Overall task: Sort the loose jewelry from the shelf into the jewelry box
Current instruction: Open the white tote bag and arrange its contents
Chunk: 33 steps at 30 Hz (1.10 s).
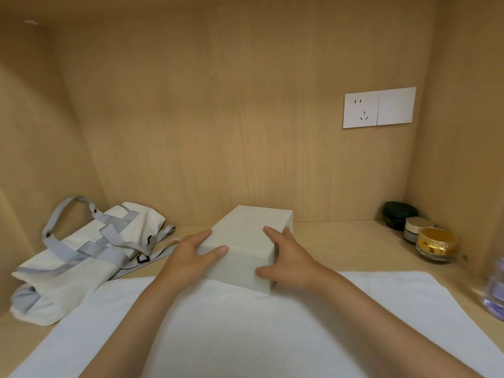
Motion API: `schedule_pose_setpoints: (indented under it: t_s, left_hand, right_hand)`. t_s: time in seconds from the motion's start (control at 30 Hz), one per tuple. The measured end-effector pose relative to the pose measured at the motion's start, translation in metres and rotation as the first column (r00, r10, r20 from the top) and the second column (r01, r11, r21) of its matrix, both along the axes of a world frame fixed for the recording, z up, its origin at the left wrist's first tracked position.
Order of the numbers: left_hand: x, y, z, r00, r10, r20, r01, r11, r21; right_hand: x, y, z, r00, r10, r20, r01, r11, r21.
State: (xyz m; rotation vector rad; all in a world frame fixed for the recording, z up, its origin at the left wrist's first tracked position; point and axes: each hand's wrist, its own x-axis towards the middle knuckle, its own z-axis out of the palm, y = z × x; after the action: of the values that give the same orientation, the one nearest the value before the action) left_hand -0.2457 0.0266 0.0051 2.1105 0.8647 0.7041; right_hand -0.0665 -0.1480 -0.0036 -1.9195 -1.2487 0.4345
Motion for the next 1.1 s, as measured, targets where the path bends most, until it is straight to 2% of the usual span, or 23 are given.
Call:
schedule_pose_setpoints:
  t_s: [0.13,0.3,0.47,0.57,0.77,0.93,1.0,1.1]
  left_hand:
    - [0.013,-0.016,-0.002,0.999,-0.029,-0.016,0.030,0.998,0.051]
    - [0.039,-0.033,-0.004,0.997,-0.072,-0.015,0.074,0.992,0.102]
    - [0.048,-0.033,0.000,0.992,-0.114,-0.057,0.119,0.989,0.089]
    - [0.044,-0.028,0.007,0.986,-0.136,-0.100,0.144,0.986,0.078]
    - [0.013,0.005,0.033,0.993,-0.012,-0.115,0.032,0.984,0.176]
    - [-0.051,0.073,0.040,0.966,0.170,-0.193,-0.117,0.959,0.259]
    - [-0.086,0.099,0.039,0.920,0.279,-0.275,-0.192,0.933,0.305]
    - [-0.136,0.131,0.035,0.797,0.460,-0.393,-0.278,0.856,0.436]
  right_hand:
    - [0.027,-0.018,0.010,1.000,0.009,-0.017,-0.010,0.999,-0.050]
    - [0.047,-0.037,0.018,0.997,-0.008,0.080,0.019,0.991,-0.133]
    - [0.049,-0.043,0.034,0.946,-0.010,0.325,0.096,0.963,-0.252]
    - [0.036,-0.032,0.049,0.914,-0.004,0.406,0.092,0.976,-0.199]
    - [-0.013,0.035,0.080,0.900,0.119,0.420,-0.093,0.992,-0.082]
    - [-0.071,0.125,0.087,0.872,0.249,0.422,-0.235,0.968,-0.084]
    - [-0.097,0.166,0.081,0.864,0.312,0.395,-0.290,0.950,-0.116]
    - [-0.133,0.222,0.064,0.844,0.389,0.369,-0.346,0.921,-0.180]
